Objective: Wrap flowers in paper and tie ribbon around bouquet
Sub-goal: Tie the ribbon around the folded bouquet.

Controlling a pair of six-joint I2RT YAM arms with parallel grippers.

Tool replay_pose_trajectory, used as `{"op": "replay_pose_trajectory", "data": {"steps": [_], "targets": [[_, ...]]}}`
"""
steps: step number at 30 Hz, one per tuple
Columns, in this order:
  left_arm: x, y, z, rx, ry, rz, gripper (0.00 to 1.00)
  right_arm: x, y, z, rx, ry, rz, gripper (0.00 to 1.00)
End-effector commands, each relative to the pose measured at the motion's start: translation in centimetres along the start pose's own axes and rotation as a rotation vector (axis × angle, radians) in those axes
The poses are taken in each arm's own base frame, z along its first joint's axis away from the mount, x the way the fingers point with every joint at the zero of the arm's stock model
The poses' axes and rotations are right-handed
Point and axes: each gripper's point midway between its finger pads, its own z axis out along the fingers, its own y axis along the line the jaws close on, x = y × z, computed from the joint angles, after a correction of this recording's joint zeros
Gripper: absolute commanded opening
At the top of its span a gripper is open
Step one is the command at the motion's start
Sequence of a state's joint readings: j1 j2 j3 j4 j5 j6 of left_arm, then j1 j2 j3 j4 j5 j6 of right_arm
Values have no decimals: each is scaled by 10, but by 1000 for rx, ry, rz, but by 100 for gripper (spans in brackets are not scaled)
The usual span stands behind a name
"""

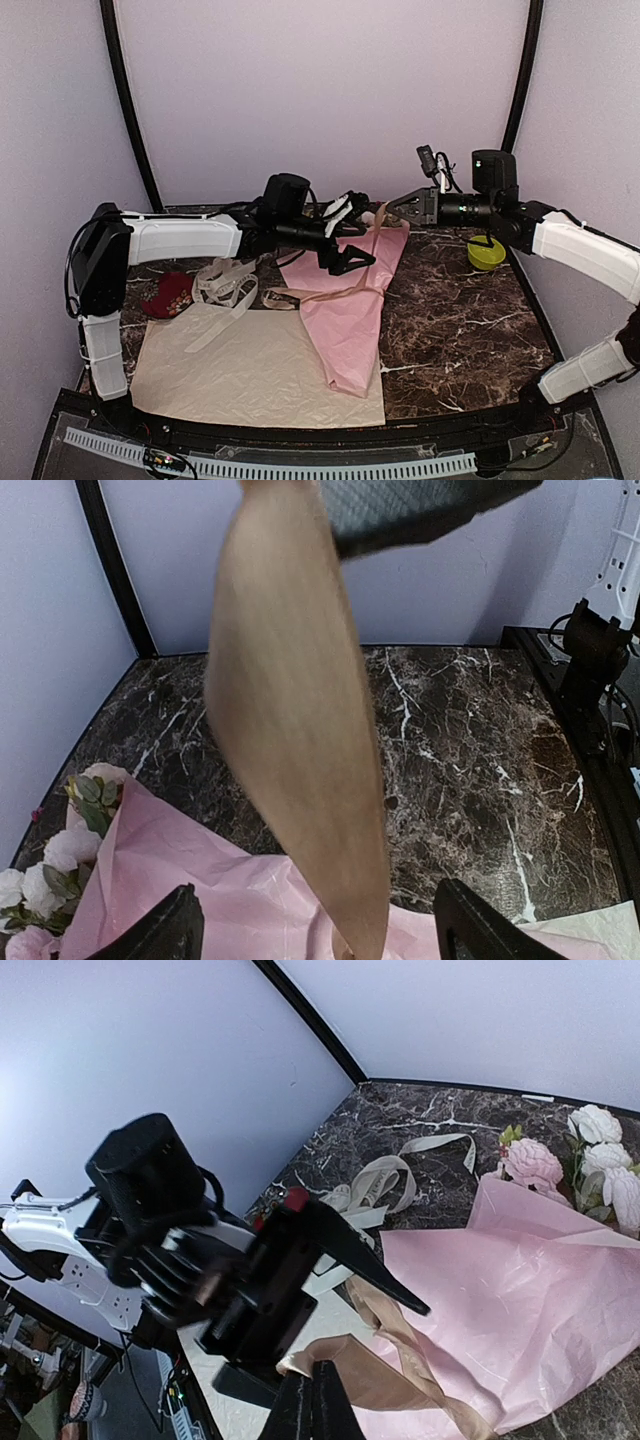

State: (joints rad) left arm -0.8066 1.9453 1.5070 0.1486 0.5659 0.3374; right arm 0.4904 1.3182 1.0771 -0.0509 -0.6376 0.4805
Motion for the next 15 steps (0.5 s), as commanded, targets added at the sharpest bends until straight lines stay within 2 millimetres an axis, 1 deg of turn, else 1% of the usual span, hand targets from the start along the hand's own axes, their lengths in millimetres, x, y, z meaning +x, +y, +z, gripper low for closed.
{"op": "replay_pose_trajectory", "data": {"steps": [1, 2, 3, 4, 5, 7, 8, 9, 10, 12, 13, 15], "targets": [[-15, -7, 15, 21, -77, -33, 82, -14, 19, 1, -70, -44, -31, 0], [-19, -9, 17, 25, -95, -34, 80, -12, 18, 2, -70, -37, -28, 0], [-21, -10, 19, 27, -108, -37, 76, -10, 17, 2, -69, -31, -25, 0], [-22, -11, 21, 26, -119, -40, 67, -8, 16, 3, -67, -26, -22, 0], [-22, -10, 22, 25, -123, -43, 50, -6, 15, 3, -65, -24, -19, 0], [-19, -5, 23, -7, -115, -56, 8, -4, 14, 2, -56, -19, -22, 0], [-18, -4, 23, -15, -111, -59, 0, -2, 12, 1, -43, -18, -24, 0], [-18, -5, 22, -12, -112, -59, 0, 1, 7, 1, -24, -15, -22, 3], [-19, -7, 21, -4, -117, -59, 0, 5, 0, 2, -2, -8, -17, 13], [-21, -10, 21, 15, -131, -66, 0, 20, -9, 6, -1, 32, 12, 41], [-21, -10, 21, 17, -135, -71, 0, 29, -10, 10, -27, 63, 31, 53], [-20, -10, 21, 16, -133, -75, 0, 46, -10, 18, -96, 115, 70, 66]]}}
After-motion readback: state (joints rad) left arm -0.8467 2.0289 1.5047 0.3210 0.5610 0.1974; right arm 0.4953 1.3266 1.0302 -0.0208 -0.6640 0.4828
